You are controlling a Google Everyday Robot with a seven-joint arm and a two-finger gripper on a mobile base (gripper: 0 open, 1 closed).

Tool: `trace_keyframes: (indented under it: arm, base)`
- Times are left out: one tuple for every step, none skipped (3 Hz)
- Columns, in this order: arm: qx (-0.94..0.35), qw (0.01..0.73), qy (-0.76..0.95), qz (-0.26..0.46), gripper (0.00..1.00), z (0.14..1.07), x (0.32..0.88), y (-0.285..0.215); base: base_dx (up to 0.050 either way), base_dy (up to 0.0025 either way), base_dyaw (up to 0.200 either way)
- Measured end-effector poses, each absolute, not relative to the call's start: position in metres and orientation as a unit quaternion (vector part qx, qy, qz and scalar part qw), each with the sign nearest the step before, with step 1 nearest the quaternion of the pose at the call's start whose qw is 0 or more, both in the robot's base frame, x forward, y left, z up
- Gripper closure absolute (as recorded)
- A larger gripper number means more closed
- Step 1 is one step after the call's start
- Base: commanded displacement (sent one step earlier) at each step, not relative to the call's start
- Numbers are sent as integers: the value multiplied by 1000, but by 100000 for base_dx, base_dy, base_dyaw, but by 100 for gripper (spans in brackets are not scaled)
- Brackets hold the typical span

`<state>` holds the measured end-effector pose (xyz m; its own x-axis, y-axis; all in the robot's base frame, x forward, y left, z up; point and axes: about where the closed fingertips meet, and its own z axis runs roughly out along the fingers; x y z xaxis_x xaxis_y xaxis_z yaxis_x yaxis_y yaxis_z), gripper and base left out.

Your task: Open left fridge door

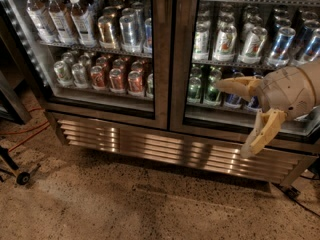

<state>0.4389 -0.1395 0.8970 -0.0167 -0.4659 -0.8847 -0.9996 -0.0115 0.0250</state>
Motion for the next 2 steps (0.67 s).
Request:
trace_keyframes:
  arm:
    - [-589, 367, 590, 414, 0, 895, 441, -135]
    - [-589, 367, 590, 412, 0, 895, 441, -135]
  base:
    - [0, 0, 0]
    - [0, 0, 0]
